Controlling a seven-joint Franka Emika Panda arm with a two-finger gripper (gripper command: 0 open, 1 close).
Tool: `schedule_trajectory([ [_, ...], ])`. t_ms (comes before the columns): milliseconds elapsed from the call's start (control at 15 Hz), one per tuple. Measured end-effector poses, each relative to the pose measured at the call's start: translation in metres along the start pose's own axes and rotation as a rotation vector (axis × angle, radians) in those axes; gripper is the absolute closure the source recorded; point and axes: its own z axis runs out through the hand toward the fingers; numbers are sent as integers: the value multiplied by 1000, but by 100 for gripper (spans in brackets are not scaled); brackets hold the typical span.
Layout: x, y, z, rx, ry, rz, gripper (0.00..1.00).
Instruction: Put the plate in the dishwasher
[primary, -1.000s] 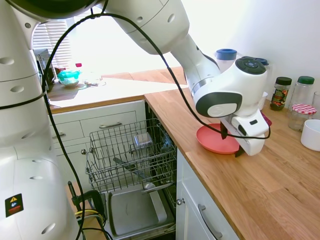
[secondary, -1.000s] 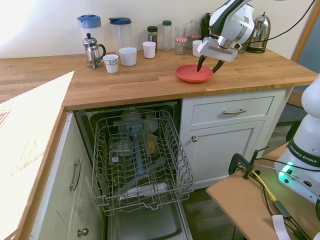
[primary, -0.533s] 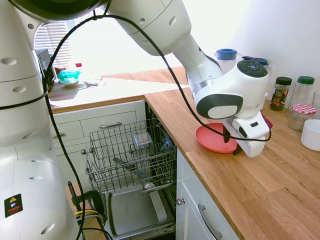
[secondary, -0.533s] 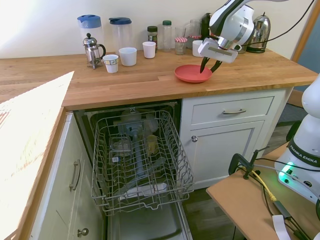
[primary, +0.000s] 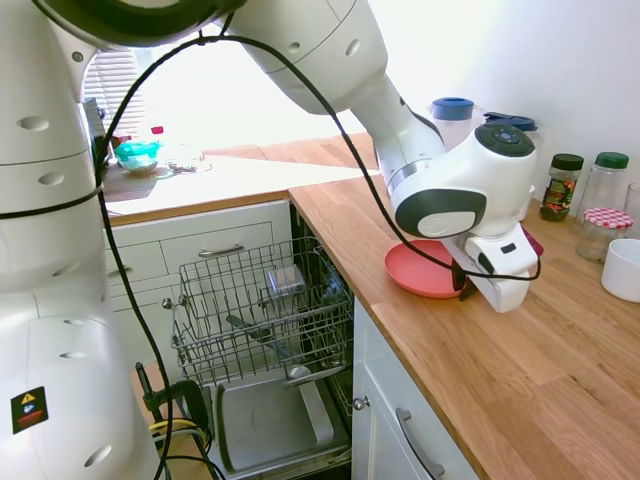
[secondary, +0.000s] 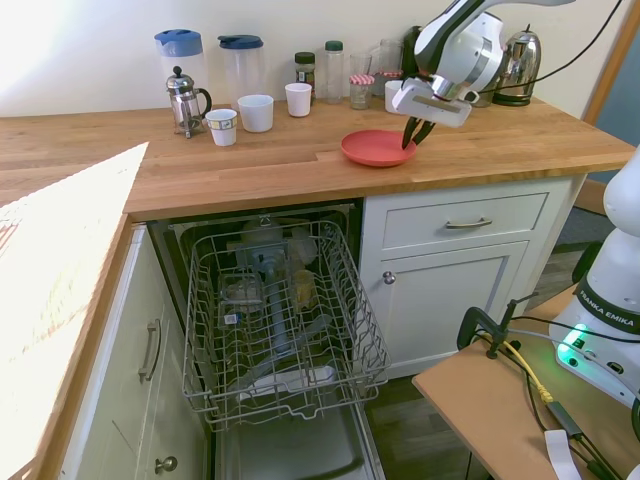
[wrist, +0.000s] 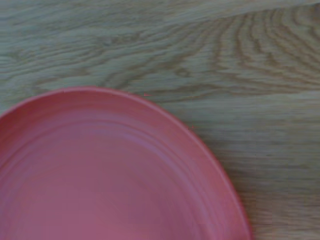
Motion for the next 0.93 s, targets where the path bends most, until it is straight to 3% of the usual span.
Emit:
schedule_trajectory([
  [467,8,-44,-27,-6,15,-72,100],
  [667,-8,-85,-54,-30,83,-117,100],
  [933,-79,-154,-106,-81,178,-224,100],
])
